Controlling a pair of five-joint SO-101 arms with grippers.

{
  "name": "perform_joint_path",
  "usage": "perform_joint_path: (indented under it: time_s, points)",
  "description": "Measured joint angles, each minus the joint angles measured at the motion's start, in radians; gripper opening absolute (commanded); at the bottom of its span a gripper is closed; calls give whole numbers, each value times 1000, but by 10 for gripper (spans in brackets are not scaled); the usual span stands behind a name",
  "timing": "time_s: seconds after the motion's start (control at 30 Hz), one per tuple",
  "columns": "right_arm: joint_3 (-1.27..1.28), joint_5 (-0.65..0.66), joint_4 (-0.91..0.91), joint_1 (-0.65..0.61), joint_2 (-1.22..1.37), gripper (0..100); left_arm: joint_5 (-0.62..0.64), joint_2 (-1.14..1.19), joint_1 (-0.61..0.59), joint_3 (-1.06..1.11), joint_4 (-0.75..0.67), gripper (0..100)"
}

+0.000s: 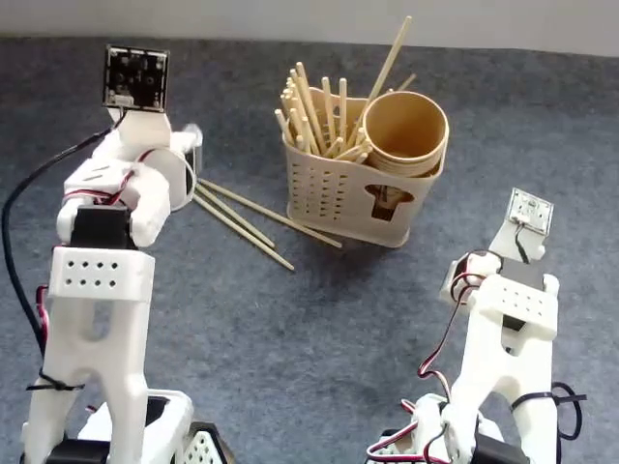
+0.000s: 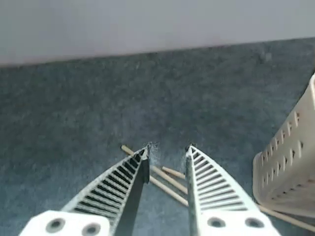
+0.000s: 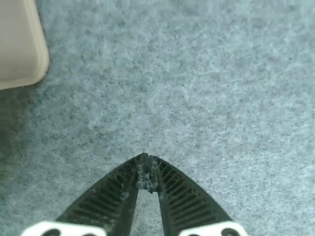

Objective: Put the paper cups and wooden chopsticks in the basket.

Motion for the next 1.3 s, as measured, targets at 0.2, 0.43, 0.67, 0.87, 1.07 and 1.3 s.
perform_joint_path:
  time_s: [0.2, 0.43, 0.67, 0.87, 1.07, 1.3]
  points:
    - [3, 0, 0, 0, 0, 5, 0, 78, -8, -2, 112, 130]
    - [3, 0, 0, 0, 0, 5, 0, 417, -8, -190, 212, 133]
    - [3, 0, 0, 2, 0, 5, 83, 769, -8, -465, 307, 133]
    - [3, 0, 0, 2, 0, 5, 158, 1017, -8, -686, 397, 133]
    - [3, 0, 0, 2, 0, 5, 175, 1208, -9, -875, 466, 130]
    - [3, 0, 0, 2, 0, 5, 175, 1369, -9, -1014, 482, 129]
